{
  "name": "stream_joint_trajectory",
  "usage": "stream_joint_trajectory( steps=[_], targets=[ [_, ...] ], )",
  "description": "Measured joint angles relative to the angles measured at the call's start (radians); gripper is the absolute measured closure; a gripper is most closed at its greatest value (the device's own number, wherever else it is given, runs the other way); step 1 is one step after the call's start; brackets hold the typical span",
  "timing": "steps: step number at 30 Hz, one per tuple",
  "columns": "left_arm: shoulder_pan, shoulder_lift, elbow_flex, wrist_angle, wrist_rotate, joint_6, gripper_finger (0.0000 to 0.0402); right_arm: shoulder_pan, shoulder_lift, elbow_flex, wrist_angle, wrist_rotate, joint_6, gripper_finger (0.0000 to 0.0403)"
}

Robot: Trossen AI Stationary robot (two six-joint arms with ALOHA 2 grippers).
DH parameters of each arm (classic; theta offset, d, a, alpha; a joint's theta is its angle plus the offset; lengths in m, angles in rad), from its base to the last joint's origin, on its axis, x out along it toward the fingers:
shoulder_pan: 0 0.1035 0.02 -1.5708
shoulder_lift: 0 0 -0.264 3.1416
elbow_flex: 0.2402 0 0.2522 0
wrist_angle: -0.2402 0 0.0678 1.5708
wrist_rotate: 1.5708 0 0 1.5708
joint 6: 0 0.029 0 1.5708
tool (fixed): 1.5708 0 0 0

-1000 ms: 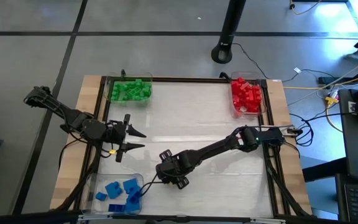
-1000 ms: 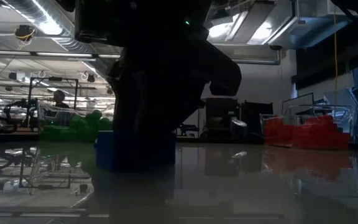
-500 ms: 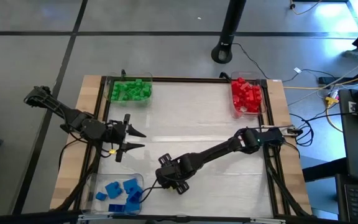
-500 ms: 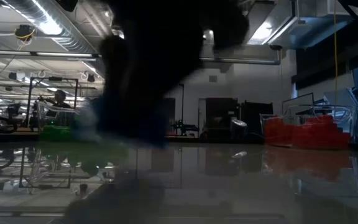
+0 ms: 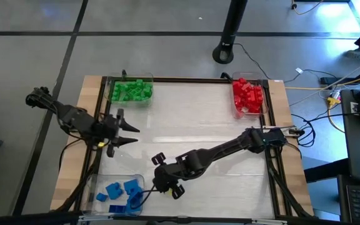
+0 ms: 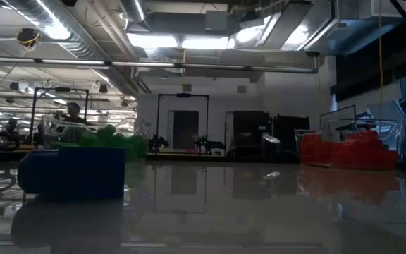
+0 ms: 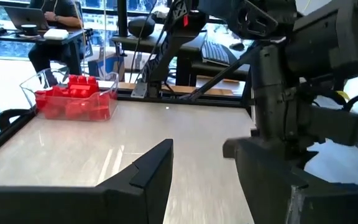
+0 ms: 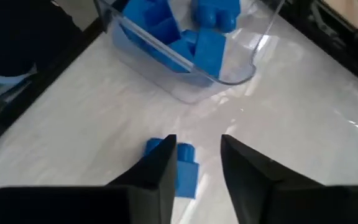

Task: Sort blocks
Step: Put the blue game piece into the bottom transparent bin

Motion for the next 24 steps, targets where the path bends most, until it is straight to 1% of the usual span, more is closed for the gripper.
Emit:
stream_joint_trajectory(
  steps=[4, 6, 8, 10, 12, 16, 20, 22, 24],
  targets=[
    [0.000, -0.006, 0.000, -0.009, 0.000, -0.001, 0.0237, 0.000, -0.002, -0.013, -0.008, 0.031, 0.001, 0.0298],
    [0.000, -0.006, 0.000, -0.008, 0.000, 0.000, 0.0237, 0.000, -0.002, -0.038, -0.006, 0.016, 0.008, 0.0295],
    [0.000, -0.006, 0.000, -0.010, 0.000, 0.000, 0.0237, 0.000, -0.002, -0.071, -0.005, -0.009, 0.035, 0.0280],
    [0.000, -0.006, 0.000, -0.017, 0.000, 0.000, 0.0237, 0.002, -0.002, -0.104, 0.002, -0.016, 0.078, 0.0251],
    [0.000, -0.006, 0.000, -0.025, 0.000, -0.001, 0.0237, 0.006, -0.003, -0.153, 0.047, -0.006, 0.111, 0.0210],
    [0.000, -0.005, 0.000, -0.030, 0.000, -0.004, 0.0237, 0.014, -0.001, -0.251, 0.141, 0.082, 0.204, 0.0118],
    [0.000, -0.005, 0.000, -0.030, 0.000, -0.010, 0.0237, 0.026, -0.002, -0.299, 0.181, 0.106, 0.241, 0.0037],
    [0.000, -0.005, 0.000, -0.030, 0.000, -0.012, 0.0237, 0.027, -0.002, -0.318, 0.215, 0.114, 0.243, 0.0012],
    [0.000, -0.005, 0.000, -0.030, 0.000, -0.012, 0.0237, 0.026, -0.002, -0.338, 0.268, 0.109, 0.241, 0.0012]
  ],
)
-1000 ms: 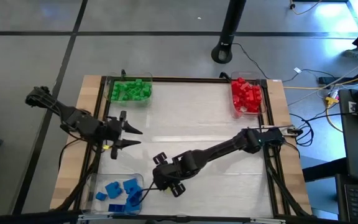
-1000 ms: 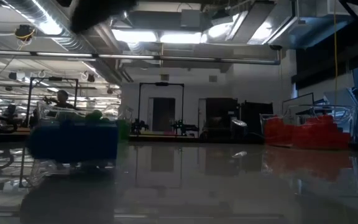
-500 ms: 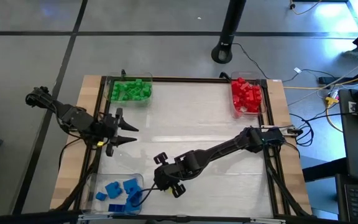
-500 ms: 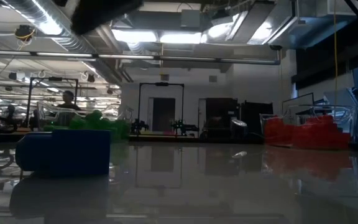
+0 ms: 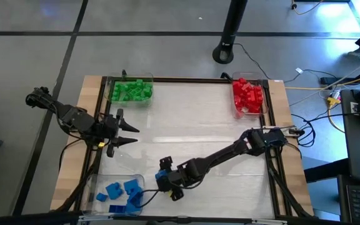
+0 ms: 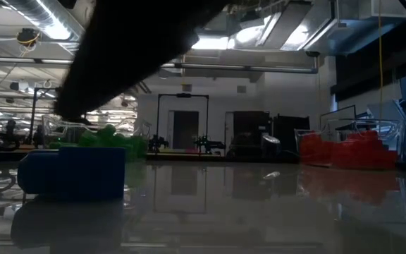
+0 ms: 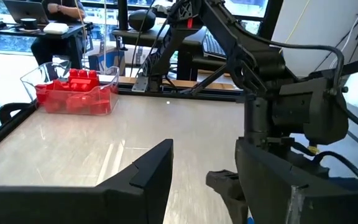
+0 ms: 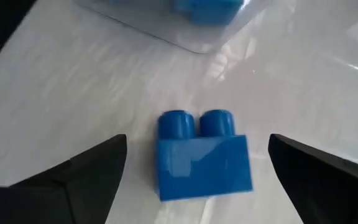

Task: Sort blocks
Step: Put the blue game piece into the bottom transparent bin

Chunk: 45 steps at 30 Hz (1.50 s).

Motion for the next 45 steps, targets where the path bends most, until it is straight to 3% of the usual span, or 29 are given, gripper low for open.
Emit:
stream_joint_trajectory(
  steps=[5, 26, 37, 41, 45],
  targets=[
    [0.000, 0.006, 0.000, 0.001, 0.000, -0.001, 0.0237, -0.015, 0.000, -0.024, 0.028, 0.013, 0.000, 0.0025],
    [0.000, 0.058, 0.000, 0.000, 0.000, 0.002, 0.0237, -0.034, -0.001, -0.114, 0.087, -0.035, 0.058, 0.0004],
    [0.001, 0.058, 0.000, 0.000, 0.000, 0.001, 0.0237, -0.034, -0.001, -0.207, 0.250, -0.042, 0.060, 0.0004],
    [0.001, 0.058, 0.000, 0.000, 0.000, 0.001, 0.0237, -0.034, -0.001, -0.215, 0.259, -0.043, 0.053, 0.0025],
    [0.001, 0.058, 0.000, 0.000, 0.000, 0.001, 0.0237, -0.033, -0.001, -0.216, 0.278, -0.042, 0.026, 0.0080]
  ],
)
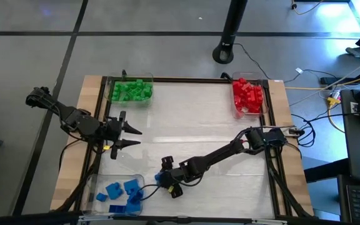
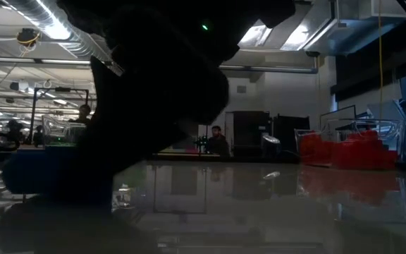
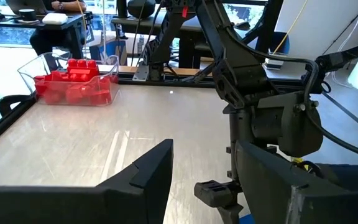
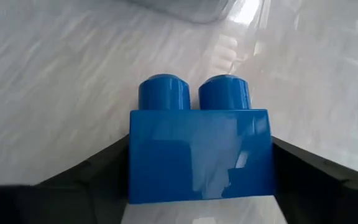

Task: Sort blocks
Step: Put the blue game piece into the bottom transparent bin

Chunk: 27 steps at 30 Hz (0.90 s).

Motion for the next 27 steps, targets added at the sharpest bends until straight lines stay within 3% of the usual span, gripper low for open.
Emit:
stream_joint_trajectory(
  steps=[3, 14, 27],
  targets=[
    [0.000, 0.000, 0.000, 0.000, 0.000, 0.001, 0.0237, -0.002, 0.000, 0.000, 0.017, 0.002, -0.004, 0.0114],
    [0.000, 0.000, 0.000, -0.002, 0.000, 0.001, 0.0237, 0.000, -0.005, 0.030, -0.046, 0.009, -0.028, 0.0112],
    [0.000, 0.000, 0.000, -0.008, 0.000, 0.001, 0.0237, 0.028, -0.023, 0.377, -0.351, 0.093, -0.157, 0.0108]
  ],
)
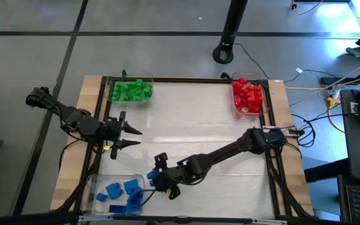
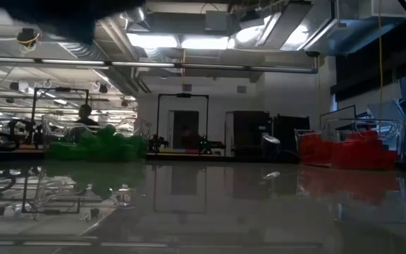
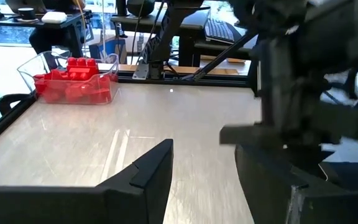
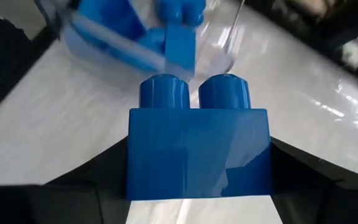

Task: Sort blocks
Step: Put the blue game piece into the bottom transparent bin

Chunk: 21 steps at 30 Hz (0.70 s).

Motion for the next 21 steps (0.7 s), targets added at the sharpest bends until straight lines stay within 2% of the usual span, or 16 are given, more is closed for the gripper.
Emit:
stream_joint_trajectory(
  steps=[3, 6, 13, 21],
  targets=[
    [0.000, 0.000, 0.000, 0.000, 0.000, 0.000, 0.0237, 0.005, 0.000, 0.074, -0.019, 0.013, -0.028, 0.0106],
    [0.000, 0.000, 0.000, 0.001, 0.000, 0.000, 0.0237, 0.005, -0.001, 0.111, 0.034, 0.012, -0.058, 0.0109],
    [0.000, 0.000, 0.000, 0.002, 0.000, 0.000, 0.0237, 0.004, 0.011, 0.114, 0.282, -0.061, -0.110, 0.0107],
    [0.000, 0.000, 0.000, 0.010, 0.000, 0.001, 0.0237, -0.010, 0.103, 0.100, 0.556, -0.128, -0.134, 0.0108]
  ],
)
